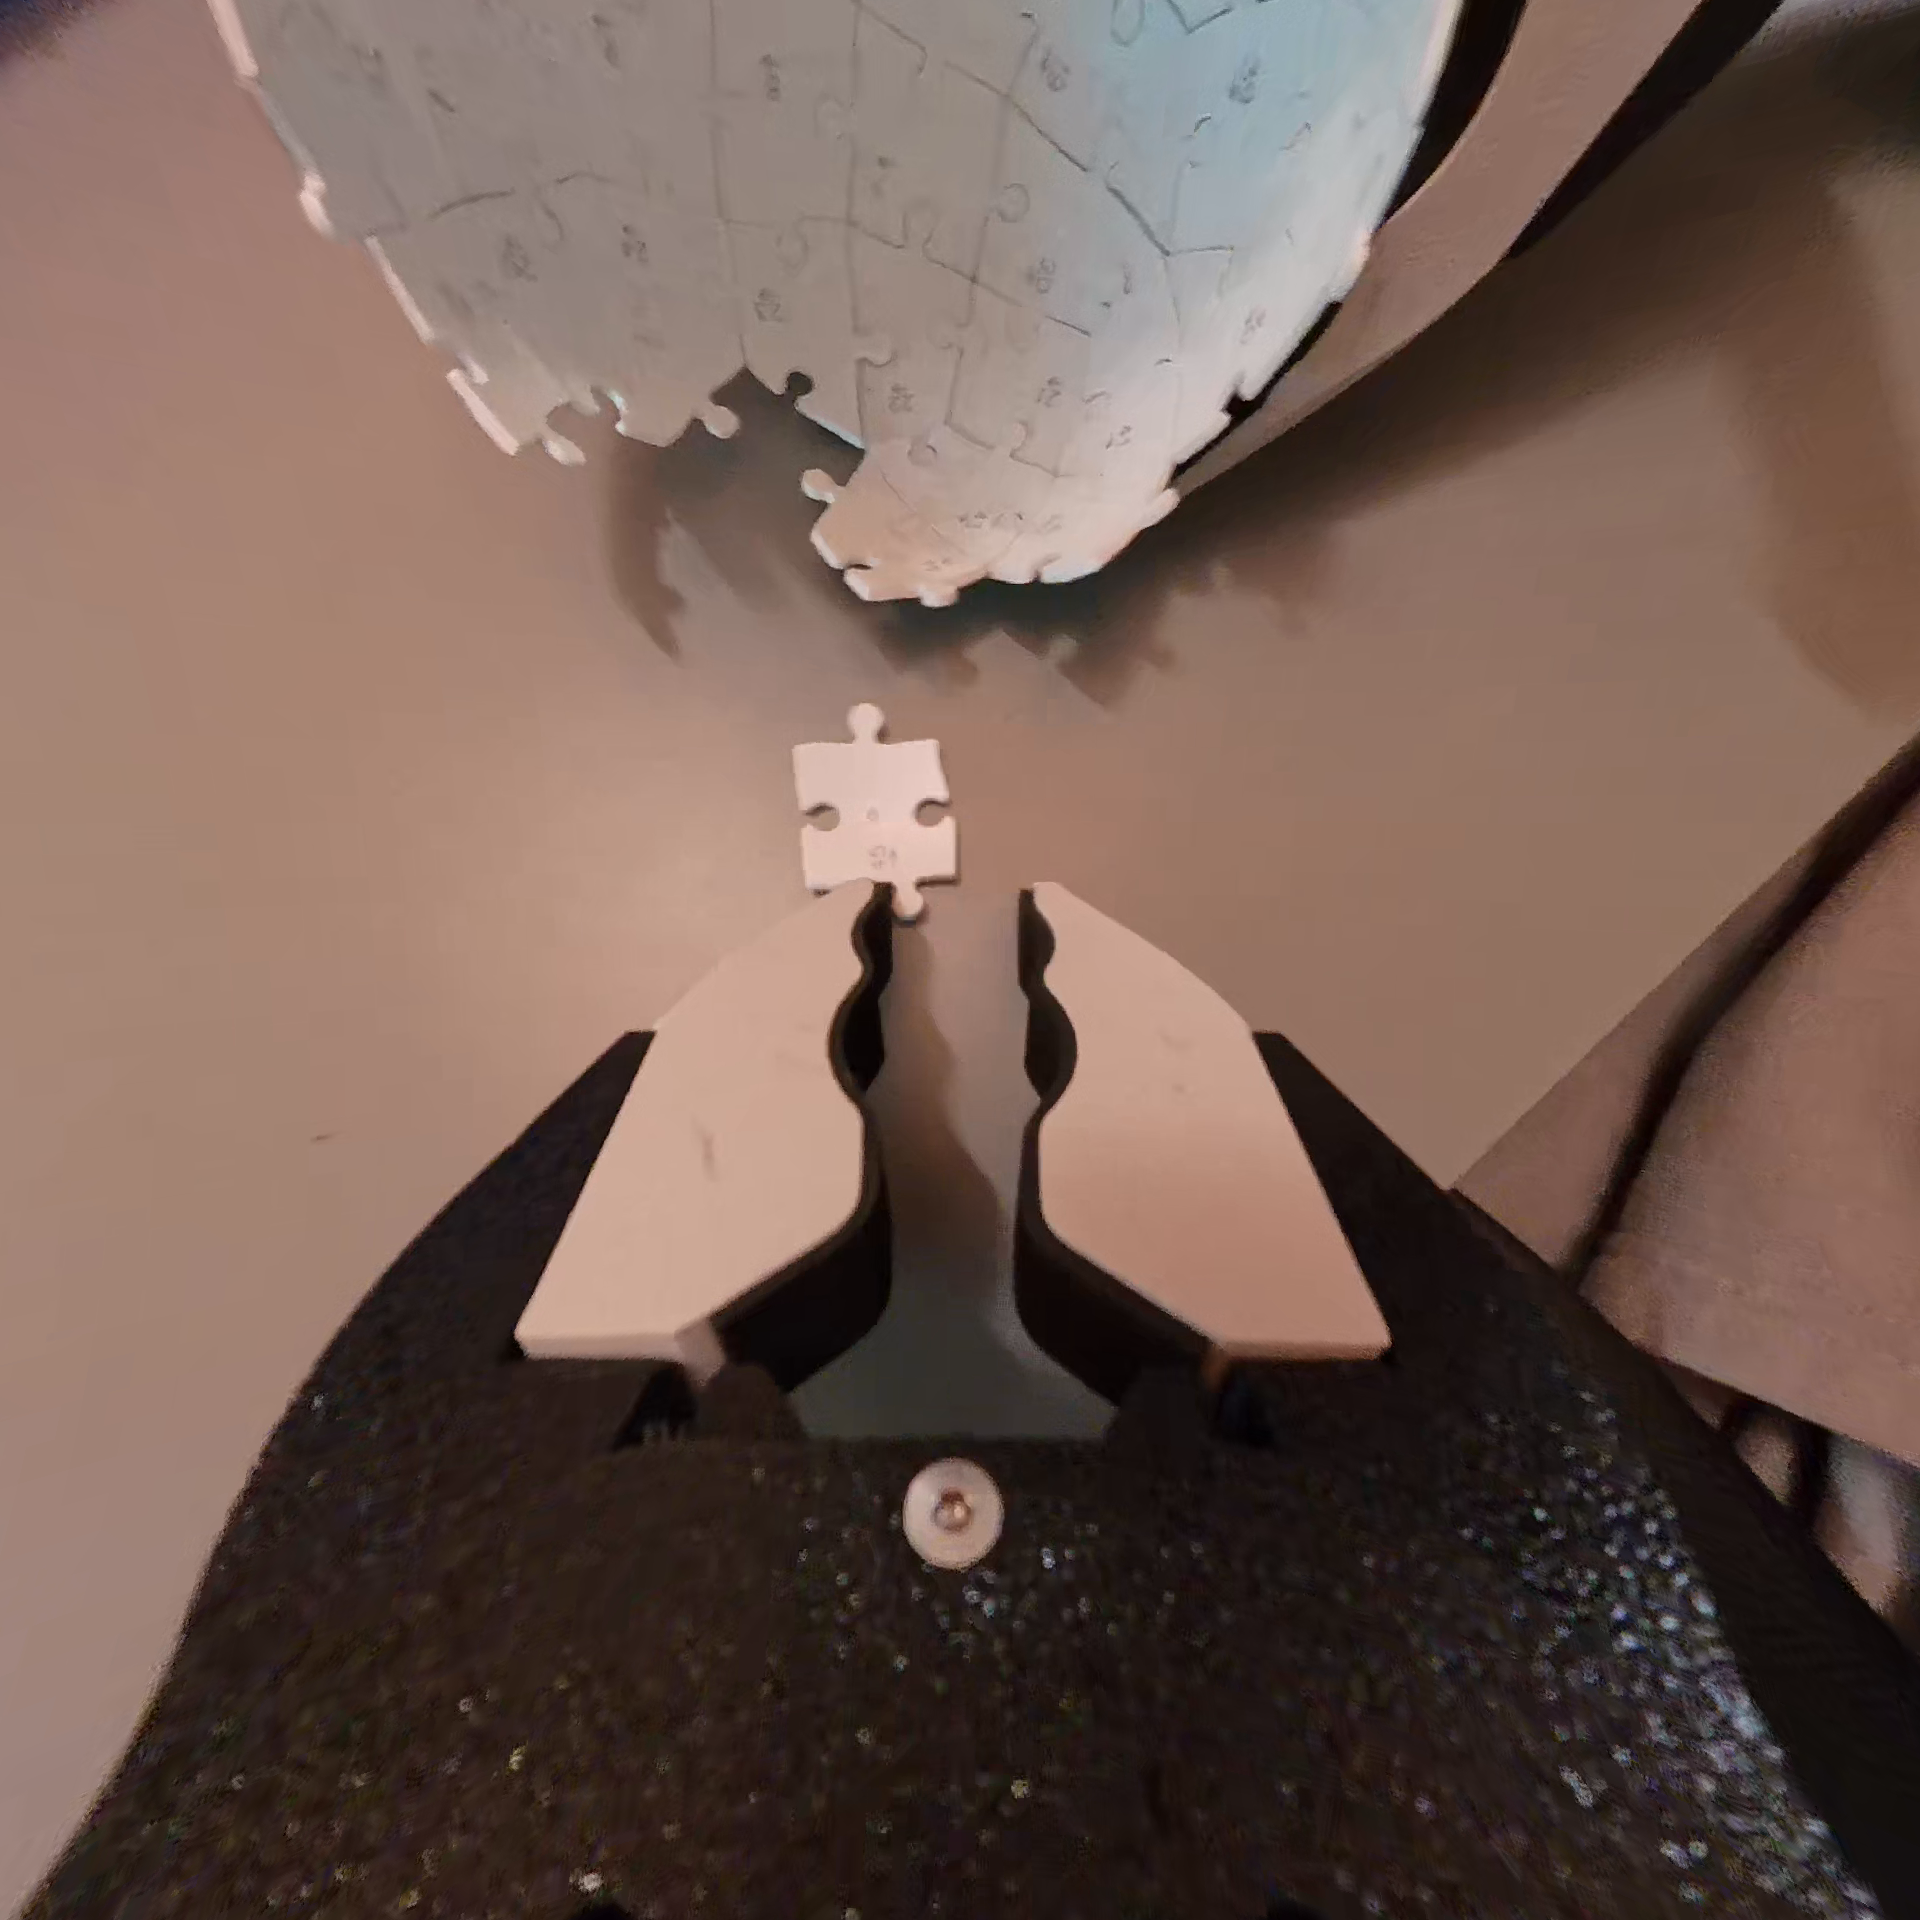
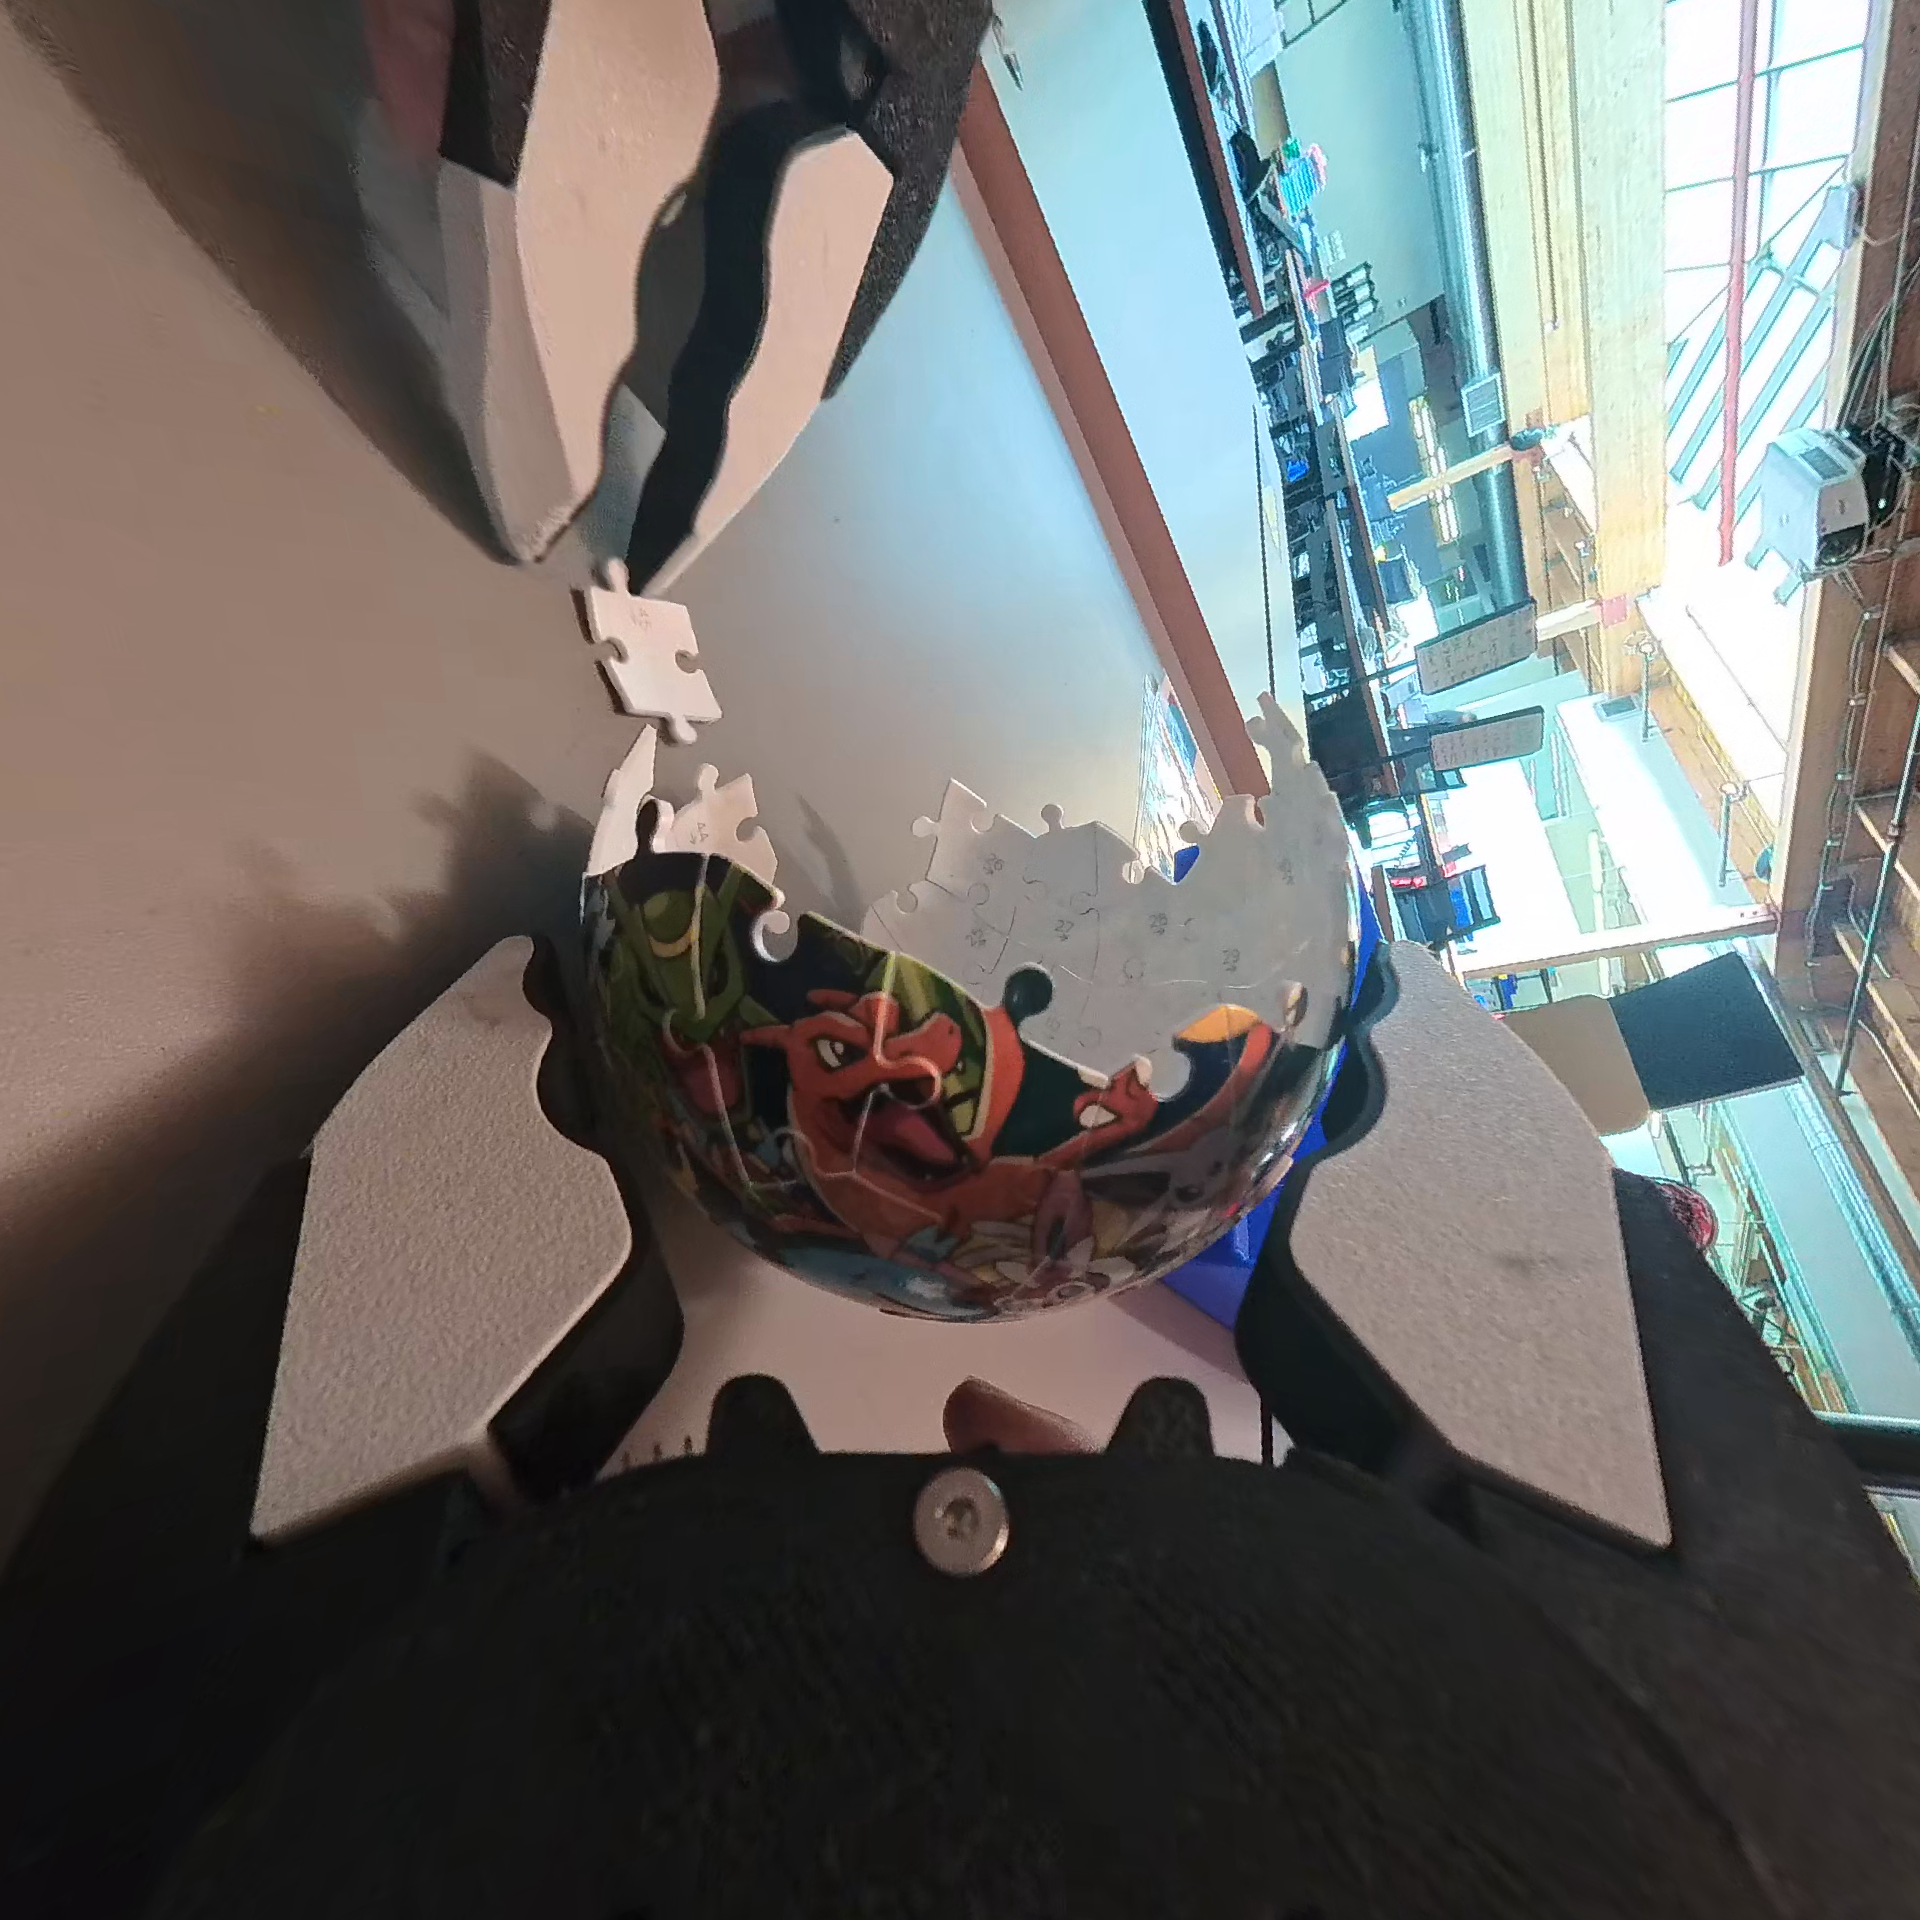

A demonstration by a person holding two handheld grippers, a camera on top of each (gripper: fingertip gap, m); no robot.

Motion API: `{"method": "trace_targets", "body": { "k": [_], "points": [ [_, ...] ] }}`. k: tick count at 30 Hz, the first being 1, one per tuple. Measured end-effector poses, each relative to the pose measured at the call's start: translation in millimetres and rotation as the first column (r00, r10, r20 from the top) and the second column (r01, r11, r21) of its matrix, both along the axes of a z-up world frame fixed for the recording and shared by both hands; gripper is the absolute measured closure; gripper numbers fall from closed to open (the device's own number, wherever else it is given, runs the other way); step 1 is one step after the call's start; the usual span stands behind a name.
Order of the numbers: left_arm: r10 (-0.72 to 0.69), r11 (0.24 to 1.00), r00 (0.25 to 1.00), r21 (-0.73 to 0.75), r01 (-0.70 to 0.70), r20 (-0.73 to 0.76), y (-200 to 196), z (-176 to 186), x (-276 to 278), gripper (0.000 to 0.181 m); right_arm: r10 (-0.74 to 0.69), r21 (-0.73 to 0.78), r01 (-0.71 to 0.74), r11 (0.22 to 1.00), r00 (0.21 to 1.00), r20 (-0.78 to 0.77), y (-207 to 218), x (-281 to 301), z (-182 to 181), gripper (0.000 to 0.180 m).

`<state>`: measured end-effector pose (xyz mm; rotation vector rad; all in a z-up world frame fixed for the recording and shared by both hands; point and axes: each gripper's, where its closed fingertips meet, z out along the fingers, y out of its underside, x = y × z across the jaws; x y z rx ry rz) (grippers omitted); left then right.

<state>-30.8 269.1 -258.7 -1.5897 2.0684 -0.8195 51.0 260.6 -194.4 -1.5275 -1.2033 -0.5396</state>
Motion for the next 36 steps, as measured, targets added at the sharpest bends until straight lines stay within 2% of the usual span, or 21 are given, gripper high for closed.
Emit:
{"method": "trace_targets", "body": {
  "k": [4,6,9,11,14,17,23,27,30,36],
  "points": [
    [-0.002,0.997,0.999,0.074,-0.001,0.041,0.2,5.8,1.7,0.156,0.000,-0.001,0.000,1.000,1.000,0.006,-0.3,0.2,0.1,0.042],
    [-0.031,0.998,0.994,0.061,0.025,0.106,-2.2,16.3,4.2,0.163,0.000,-0.002,0.000,1.000,1.000,0.010,-0.4,0.4,0.0,0.043],
    [-0.030,0.995,0.995,0.100,0.020,0.098,9.1,17.3,4.4,0.150,-0.001,-0.004,0.002,1.000,1.000,0.018,-0.9,1.4,0.1,0.044],
    [-0.026,0.988,0.997,0.153,0.015,0.074,20.8,12.1,6.2,0.148,0.000,-0.004,0.000,1.000,1.000,0.012,-1.0,0.9,0.2,0.043],
    [-0.004,0.993,1.000,0.115,0.004,0.002,26.1,0.8,6.9,0.150,0.004,-0.003,-0.004,1.000,1.000,0.016,-1.3,-0.8,0.3,0.043],
    [0.001,1.000,0.999,-0.001,-0.001,-0.033,12.8,0.4,7.6,0.160,0.008,-0.003,-0.008,1.000,1.000,0.014,-1.7,-2.0,1.0,0.043],
    [-0.012,0.997,0.999,0.069,0.014,-0.031,9.3,0.4,5.2,0.159,0.014,-0.003,-0.014,1.000,1.000,0.008,-2.1,-3.4,1.4,0.043],
    [0.002,0.997,0.999,0.078,-0.005,0.039,15.3,8.8,9.7,0.154,0.023,-0.007,-0.023,1.000,1.000,0.016,-3.3,-6.7,1.9,0.043],
    [-0.039,0.995,0.999,0.092,0.037,0.023,15.5,2.8,8.6,0.148,0.028,-0.009,-0.028,1.000,0.999,0.020,-3.5,-8.4,2.2,0.044],
    [-0.169,0.980,0.984,0.119,0.161,0.062,15.2,1.5,10.8,0.153,0.045,-0.045,-0.044,0.998,0.999,0.012,2.6,-8.8,4.3,0.046]
  ]
}}
